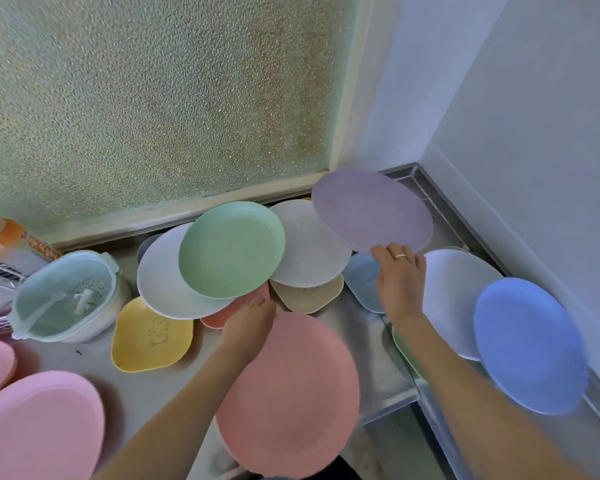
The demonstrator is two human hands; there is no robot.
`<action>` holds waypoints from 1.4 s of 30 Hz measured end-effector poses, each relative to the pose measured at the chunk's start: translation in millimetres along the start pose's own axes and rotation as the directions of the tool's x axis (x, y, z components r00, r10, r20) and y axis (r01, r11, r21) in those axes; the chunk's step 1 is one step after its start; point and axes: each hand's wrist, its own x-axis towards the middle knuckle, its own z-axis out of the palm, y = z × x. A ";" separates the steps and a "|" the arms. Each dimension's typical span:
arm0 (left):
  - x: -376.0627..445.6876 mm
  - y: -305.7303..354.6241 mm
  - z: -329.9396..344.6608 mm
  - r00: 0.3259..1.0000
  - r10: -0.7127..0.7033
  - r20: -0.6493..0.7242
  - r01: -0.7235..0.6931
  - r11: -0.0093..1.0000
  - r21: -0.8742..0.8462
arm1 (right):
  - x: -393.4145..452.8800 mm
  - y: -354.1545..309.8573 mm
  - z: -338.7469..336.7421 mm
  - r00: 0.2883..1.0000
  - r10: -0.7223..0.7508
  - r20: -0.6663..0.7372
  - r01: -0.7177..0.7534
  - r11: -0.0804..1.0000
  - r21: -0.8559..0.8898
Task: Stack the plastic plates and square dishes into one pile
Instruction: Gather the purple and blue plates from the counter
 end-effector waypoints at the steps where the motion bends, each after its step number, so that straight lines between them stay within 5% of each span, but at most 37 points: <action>1: -5.3 -1.5 -3.6 0.998 -0.019 -0.062 0.013 0.994 -0.109 | -16.3 -12.3 -6.3 1.000 0.012 -0.018 -0.012 1.000 0.013; 3: -16.8 -2.2 -12.7 0.986 -0.102 -0.131 0.042 0.917 -0.398 | -54.5 -32.9 -16.4 0.998 0.037 -0.044 -0.034 0.998 0.050; 6: -30.0 0.6 -24.1 0.969 -0.246 -0.027 0.130 0.599 -0.790 | -121.4 -60.2 -28.1 0.994 0.057 -0.090 -0.048 0.994 0.098; 9: -33.5 -0.8 -30.1 0.935 -0.295 0.198 0.271 0.234 -0.934 | -183.9 -81.6 -36.4 0.999 0.006 -0.048 -0.001 0.994 0.108; 11: -39.2 -6.6 -28.2 0.934 -0.247 0.258 0.298 0.143 -0.944 | -218.7 -94.6 -40.7 0.999 -0.035 0.000 0.035 0.994 0.105; 13: -50.8 -16.7 -20.6 0.945 -0.222 0.240 0.288 0.219 -0.932 | -244.1 -108.5 -42.8 0.999 -0.046 0.028 0.042 0.991 0.126; 17: -81.0 -43.4 -1.4 0.954 -0.275 0.119 0.260 0.564 -0.783 | -268.7 -127.8 -44.0 0.992 -0.060 0.112 0.046 0.991 0.122; 24: -93.9 -69.2 14.3 0.981 -0.162 0.104 0.192 0.864 -0.466 | -278.8 -137.2 -51.8 0.907 -0.080 0.414 0.056 0.996 0.070; 28: -90.1 -72.5 18.3 0.986 -0.015 0.168 0.036 0.992 -0.120 | -283.4 -129.3 -54.2 0.873 -0.130 0.471 0.099 0.991 0.089; 31: -92.8 -73.7 18.4 0.968 -0.004 0.250 0.009 1.000 -0.020 | -287.4 -122.5 -50.8 0.894 -0.105 0.437 0.066 0.992 0.103; 34: -91.7 -75.2 20.4 0.953 0.063 0.298 -0.030 0.993 -0.115 | -277.3 -118.0 -41.9 0.908 0.234 0.349 -0.307 0.937 0.169; 37: -89.1 -72.2 17.9 0.957 0.114 0.267 -0.007 0.929 -0.370 | -253.4 -112.4 -32.0 0.744 0.496 0.447 -0.632 0.739 0.233; 42: -92.1 -59.1 0.5 0.886 -0.064 0.458 0.399 0.606 -0.688 | -238.9 -105.5 -23.1 0.592 0.580 0.559 -0.788 0.561 0.252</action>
